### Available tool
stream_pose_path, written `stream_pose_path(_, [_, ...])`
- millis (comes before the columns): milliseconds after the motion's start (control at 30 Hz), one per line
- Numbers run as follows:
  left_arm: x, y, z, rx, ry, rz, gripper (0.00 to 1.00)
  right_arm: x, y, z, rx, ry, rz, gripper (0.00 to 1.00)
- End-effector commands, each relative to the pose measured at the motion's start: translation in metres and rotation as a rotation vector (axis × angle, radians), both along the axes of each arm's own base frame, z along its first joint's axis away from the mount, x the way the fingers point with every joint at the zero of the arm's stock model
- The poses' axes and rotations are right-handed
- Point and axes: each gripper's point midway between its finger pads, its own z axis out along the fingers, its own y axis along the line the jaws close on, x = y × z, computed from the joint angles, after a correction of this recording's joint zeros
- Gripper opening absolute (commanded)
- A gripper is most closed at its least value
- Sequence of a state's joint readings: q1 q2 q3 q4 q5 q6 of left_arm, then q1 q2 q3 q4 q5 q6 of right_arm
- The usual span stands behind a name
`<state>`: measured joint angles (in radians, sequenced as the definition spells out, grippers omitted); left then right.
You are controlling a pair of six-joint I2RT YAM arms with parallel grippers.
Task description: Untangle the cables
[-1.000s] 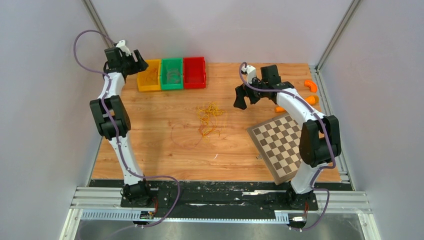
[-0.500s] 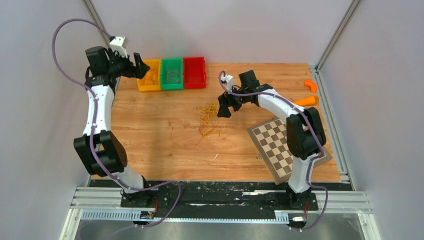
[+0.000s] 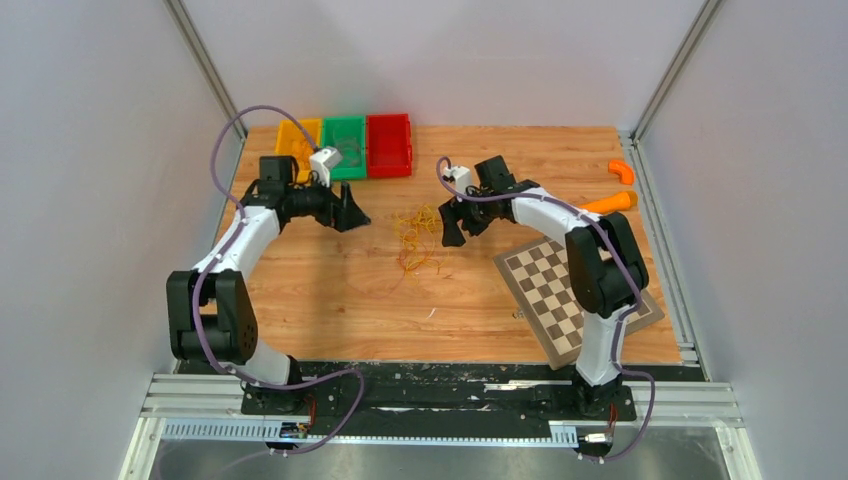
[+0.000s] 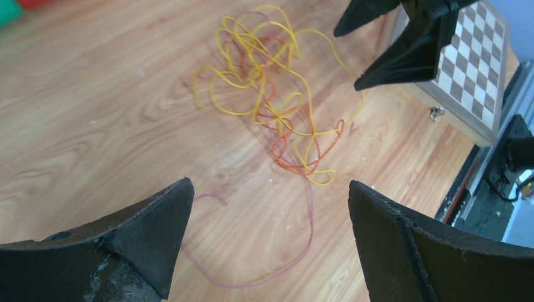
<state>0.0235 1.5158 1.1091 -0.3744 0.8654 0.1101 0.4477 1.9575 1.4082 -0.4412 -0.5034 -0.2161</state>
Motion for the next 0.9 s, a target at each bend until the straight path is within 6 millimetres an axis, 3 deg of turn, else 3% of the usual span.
stream_pose_path(0, [-0.001, -0.028, 0.004, -0.003, -0.060, -0.022, 1.00, 0.004, -0.007, 0.014, 0.005, -0.041, -0.073, 0.78])
stream_pose_path(167, [-0.001, -0.052, -0.022, 0.032, -0.010, -0.038, 1.00, 0.012, 0.006, -0.001, 0.038, 0.004, -0.057, 0.68])
stream_pose_path(200, [0.002, -0.055, -0.028, 0.045, -0.005, -0.034, 1.00, 0.013, 0.009, -0.003, 0.053, 0.016, -0.050, 0.62])
stream_pose_path(233, [0.005, -0.057, -0.031, 0.048, 0.004, -0.021, 1.00, 0.012, 0.012, -0.004, 0.073, 0.034, -0.039, 0.55])
stream_pose_path(300, [0.010, -0.062, -0.037, 0.055, 0.005, -0.013, 1.00, 0.009, 0.019, 0.002, 0.135, 0.068, -0.007, 0.30])
stream_pose_path(367, [0.013, -0.068, -0.036, 0.051, -0.035, -0.030, 1.00, 0.004, 0.024, 0.022, 0.210, 0.080, 0.031, 0.04])
stream_pose_path(400, [0.018, -0.070, -0.029, 0.036, -0.086, -0.039, 1.00, 0.002, 0.026, 0.036, 0.243, 0.066, 0.046, 0.00])
stream_pose_path(467, [0.018, -0.077, -0.012, -0.003, -0.202, -0.088, 1.00, -0.005, 0.030, 0.067, 0.309, 0.033, 0.082, 0.00])
stream_pose_path(533, [0.006, -0.080, -0.007, -0.027, -0.327, -0.144, 1.00, -0.015, 0.035, 0.104, 0.381, 0.003, 0.116, 0.00])
stream_pose_path(567, [0.006, -0.082, 0.015, -0.038, -0.453, -0.168, 1.00, -0.021, 0.038, 0.120, 0.410, -0.010, 0.137, 0.00])
stream_pose_path(667, [-0.004, -0.082, 0.026, -0.022, -0.582, -0.216, 1.00, -0.035, 0.048, 0.163, 0.463, -0.074, 0.195, 0.00])
stream_pose_path(867, [-0.019, -0.087, 0.089, -0.045, -0.826, -0.255, 1.00, -0.068, 0.068, 0.221, 0.543, -0.149, 0.317, 0.00])
